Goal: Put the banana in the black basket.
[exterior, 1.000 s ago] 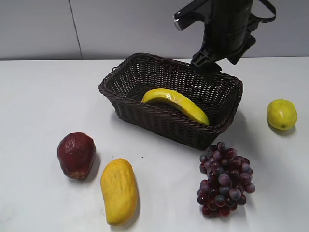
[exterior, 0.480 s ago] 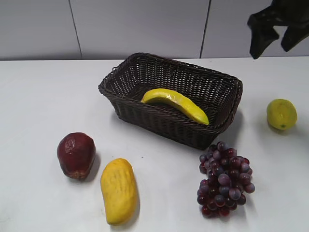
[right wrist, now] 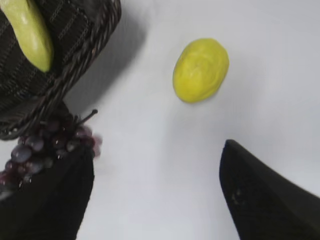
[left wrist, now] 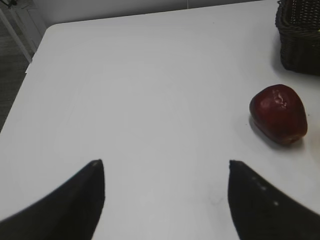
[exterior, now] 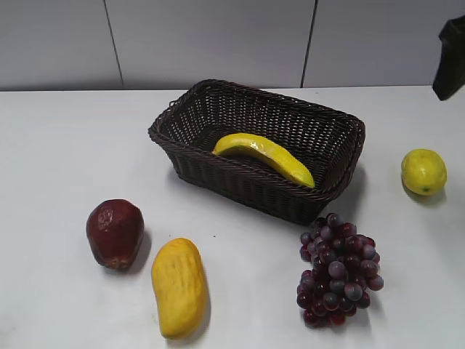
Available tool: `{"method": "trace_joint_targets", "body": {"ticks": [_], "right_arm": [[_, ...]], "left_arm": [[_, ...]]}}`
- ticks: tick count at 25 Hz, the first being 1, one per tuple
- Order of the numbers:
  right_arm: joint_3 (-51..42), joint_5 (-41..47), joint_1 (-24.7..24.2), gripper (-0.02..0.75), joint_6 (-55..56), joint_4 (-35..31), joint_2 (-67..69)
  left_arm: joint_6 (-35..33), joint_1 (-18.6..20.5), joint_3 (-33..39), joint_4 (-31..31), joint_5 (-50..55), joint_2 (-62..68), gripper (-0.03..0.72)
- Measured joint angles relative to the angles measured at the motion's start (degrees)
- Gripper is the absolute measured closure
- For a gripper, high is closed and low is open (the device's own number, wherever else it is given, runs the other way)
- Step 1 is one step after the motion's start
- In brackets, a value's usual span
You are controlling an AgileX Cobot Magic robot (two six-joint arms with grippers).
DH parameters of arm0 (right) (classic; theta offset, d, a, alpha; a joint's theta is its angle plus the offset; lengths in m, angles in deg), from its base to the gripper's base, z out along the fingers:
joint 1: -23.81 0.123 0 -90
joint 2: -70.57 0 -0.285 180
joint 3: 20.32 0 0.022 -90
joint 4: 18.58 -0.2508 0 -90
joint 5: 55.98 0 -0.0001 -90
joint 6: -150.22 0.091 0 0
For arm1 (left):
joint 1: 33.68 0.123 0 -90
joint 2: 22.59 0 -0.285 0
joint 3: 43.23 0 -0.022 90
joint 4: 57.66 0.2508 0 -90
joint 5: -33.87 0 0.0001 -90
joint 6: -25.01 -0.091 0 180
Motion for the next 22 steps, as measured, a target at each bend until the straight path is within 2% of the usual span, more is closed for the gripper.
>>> {"method": "trace_joint_targets", "body": {"ticks": [14,22], "right_arm": [[-30.17,-1.51,0.00,0.144,-0.16,0.00,-27.09],[-42.03,-1.74,0.00,0.144,0.14,0.00,-42.83]], "left_arm": [[0.00,0.00,0.00,0.00,0.00,0.00,0.119],[0.00,0.00,0.00,-1.00,0.00,0.00,0.119]]}}
